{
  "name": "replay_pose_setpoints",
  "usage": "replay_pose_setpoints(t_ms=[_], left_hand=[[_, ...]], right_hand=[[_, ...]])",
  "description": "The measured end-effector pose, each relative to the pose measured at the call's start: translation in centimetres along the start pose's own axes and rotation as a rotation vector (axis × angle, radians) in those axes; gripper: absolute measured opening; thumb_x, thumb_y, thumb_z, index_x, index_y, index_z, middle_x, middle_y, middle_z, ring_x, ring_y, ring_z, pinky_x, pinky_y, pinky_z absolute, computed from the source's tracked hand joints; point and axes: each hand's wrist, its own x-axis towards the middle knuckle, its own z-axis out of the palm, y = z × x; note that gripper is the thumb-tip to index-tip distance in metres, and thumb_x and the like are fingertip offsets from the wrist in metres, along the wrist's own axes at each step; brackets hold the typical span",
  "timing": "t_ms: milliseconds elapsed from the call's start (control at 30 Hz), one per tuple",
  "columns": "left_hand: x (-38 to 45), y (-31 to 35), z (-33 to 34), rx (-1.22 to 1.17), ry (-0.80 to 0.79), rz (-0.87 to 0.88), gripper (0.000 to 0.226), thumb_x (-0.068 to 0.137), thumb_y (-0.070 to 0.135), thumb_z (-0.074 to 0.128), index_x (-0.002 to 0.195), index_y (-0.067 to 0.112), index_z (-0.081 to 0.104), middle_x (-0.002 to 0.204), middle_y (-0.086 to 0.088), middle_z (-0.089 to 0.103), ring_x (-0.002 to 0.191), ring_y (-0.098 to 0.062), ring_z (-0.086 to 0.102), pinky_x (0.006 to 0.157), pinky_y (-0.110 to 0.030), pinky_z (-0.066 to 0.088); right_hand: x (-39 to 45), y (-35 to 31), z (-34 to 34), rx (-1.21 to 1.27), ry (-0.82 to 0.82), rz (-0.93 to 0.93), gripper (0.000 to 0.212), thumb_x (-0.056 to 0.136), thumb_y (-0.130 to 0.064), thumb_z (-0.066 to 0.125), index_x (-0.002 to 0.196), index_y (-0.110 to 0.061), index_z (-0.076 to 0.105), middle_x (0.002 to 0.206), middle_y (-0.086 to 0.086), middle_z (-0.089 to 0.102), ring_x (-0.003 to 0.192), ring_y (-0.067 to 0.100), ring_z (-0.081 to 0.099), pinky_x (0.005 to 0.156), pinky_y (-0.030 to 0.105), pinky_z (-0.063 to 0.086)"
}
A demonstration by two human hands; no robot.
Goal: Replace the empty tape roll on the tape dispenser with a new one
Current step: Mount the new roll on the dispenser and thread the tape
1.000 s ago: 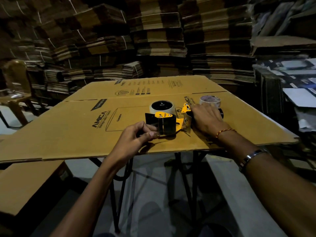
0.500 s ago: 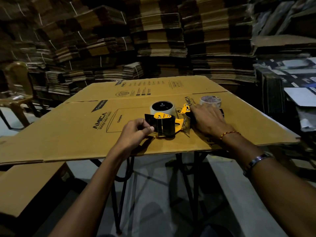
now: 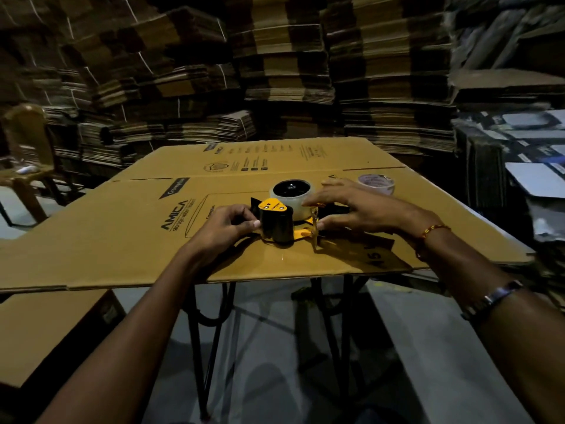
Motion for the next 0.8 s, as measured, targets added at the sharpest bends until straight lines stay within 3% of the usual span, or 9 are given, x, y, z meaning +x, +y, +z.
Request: replay_pose_setpoints(t_ms=[100, 267, 433, 633, 733, 800], left_hand=[[0.8, -0.4, -0.3, -0.001, -0.027, -0.013, 0.011, 0.095, 0.004, 0.060, 0.084, 0.006, 0.063, 0.112, -0.020, 0.067, 0.109, -0.032, 0.064, 0.085, -0.032, 0.056], [1.4, -0.8, -0.4, -0.001, -0.015, -0.006, 0.015, 0.095, 0.004, 0.060, 0.081, 0.009, 0.062, 0.117, -0.020, 0.065, 0.113, -0.033, 0.062, 0.100, -0.050, 0.052], [1.6, -1.2, -0.7, -0.016, -0.017, -0.005, 0.013, 0.094, 0.006, 0.061, 0.082, 0.010, 0.064, 0.119, -0.017, 0.066, 0.113, -0.030, 0.064, 0.101, -0.054, 0.050], [1.5, -1.1, -0.7, -0.035, -0.040, -0.001, 0.012, 0.094, 0.005, 0.061, 0.083, 0.009, 0.062, 0.121, -0.021, 0.065, 0.115, -0.032, 0.062, 0.099, -0.045, 0.053], [1.6, -1.2, -0.7, -0.045, -0.049, 0.011, 0.010, 0.095, 0.005, 0.060, 0.085, 0.007, 0.062, 0.122, -0.021, 0.064, 0.115, -0.031, 0.062, 0.092, -0.036, 0.055], [1.7, -1.3, -0.8, -0.050, -0.056, 0.012, 0.008, 0.095, 0.006, 0.060, 0.087, 0.006, 0.062, 0.122, -0.020, 0.065, 0.114, -0.029, 0.063, 0.093, -0.037, 0.055]], right_hand=[[0.7, 0.0, -0.2, 0.058, -0.036, -0.013, 0.052, 0.091, -0.041, 0.064, 0.141, -0.035, 0.051, 0.151, -0.008, 0.043, 0.140, 0.012, 0.033, 0.112, 0.035, 0.030], [1.6, 0.0, 0.2, 0.130, -0.059, -0.004, 0.038, 0.089, -0.044, 0.066, 0.126, -0.035, 0.058, 0.129, -0.017, 0.047, 0.124, 0.012, 0.043, 0.102, 0.043, 0.043], [2.5, -0.8, 0.6, 0.125, -0.022, -0.010, 0.025, 0.089, -0.040, 0.067, 0.110, -0.028, 0.058, 0.123, -0.003, 0.055, 0.114, 0.016, 0.050, 0.097, 0.045, 0.047], [3.3, -1.3, 1.5, 0.002, 0.089, -0.002, 0.031, 0.096, -0.038, 0.059, 0.107, -0.010, 0.062, 0.106, 0.004, 0.057, 0.094, 0.019, 0.053, 0.083, 0.045, 0.049], [3.3, -1.1, 1.8, 0.008, 0.116, -0.021, 0.029, 0.096, -0.038, 0.059, 0.104, -0.010, 0.060, 0.103, 0.003, 0.057, 0.092, 0.020, 0.053, 0.078, 0.042, 0.046], [3.3, -0.8, 2.1, 0.023, 0.145, -0.034, 0.024, 0.096, -0.039, 0.059, 0.102, -0.015, 0.057, 0.102, -0.002, 0.055, 0.091, 0.018, 0.052, 0.076, 0.039, 0.046]])
